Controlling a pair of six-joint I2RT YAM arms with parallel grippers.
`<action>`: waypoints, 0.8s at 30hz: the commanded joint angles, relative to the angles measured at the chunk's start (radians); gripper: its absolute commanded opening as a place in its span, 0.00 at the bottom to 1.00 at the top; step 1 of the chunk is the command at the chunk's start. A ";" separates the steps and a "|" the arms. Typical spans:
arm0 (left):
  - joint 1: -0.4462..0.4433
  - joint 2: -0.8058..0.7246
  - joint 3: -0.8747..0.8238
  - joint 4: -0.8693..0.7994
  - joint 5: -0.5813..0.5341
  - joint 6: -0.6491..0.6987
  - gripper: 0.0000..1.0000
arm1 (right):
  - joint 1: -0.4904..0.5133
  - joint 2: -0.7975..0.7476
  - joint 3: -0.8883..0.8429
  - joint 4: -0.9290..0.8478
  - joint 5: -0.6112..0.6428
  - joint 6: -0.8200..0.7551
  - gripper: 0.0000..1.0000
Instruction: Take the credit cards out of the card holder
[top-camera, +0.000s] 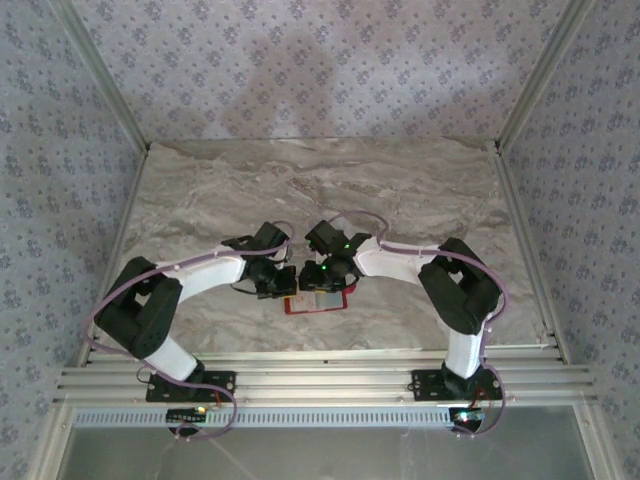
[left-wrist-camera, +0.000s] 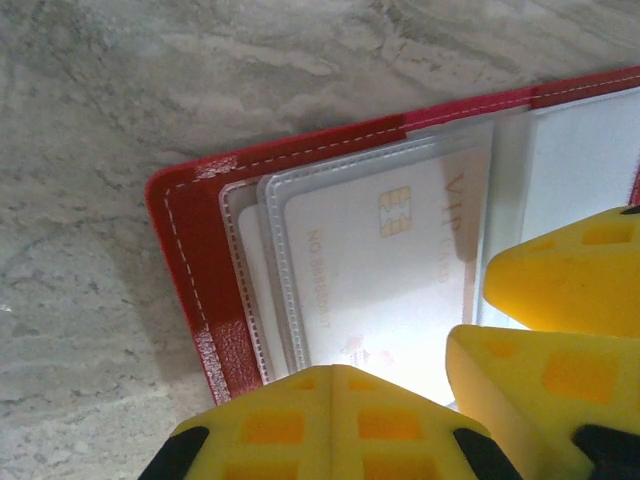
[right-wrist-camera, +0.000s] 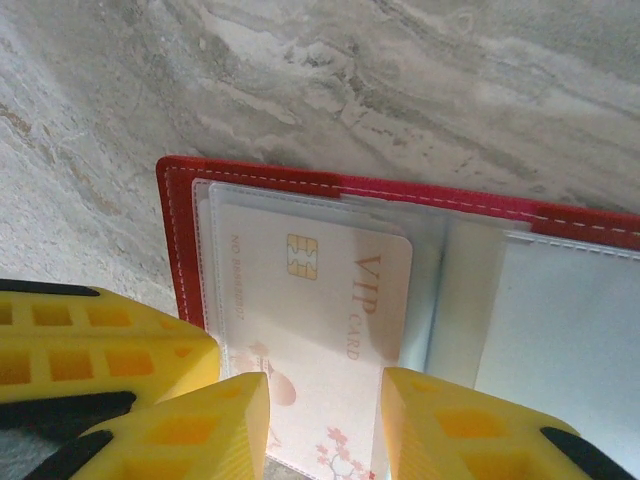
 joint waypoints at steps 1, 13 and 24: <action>-0.004 0.027 0.023 -0.005 0.001 0.005 0.00 | -0.006 -0.016 -0.009 0.001 -0.005 0.002 0.36; -0.005 0.051 0.013 -0.030 -0.044 0.027 0.00 | -0.004 0.043 0.010 -0.013 0.003 -0.008 0.36; -0.004 0.039 0.014 -0.044 -0.050 0.027 0.00 | 0.000 0.036 0.038 -0.105 0.094 -0.032 0.35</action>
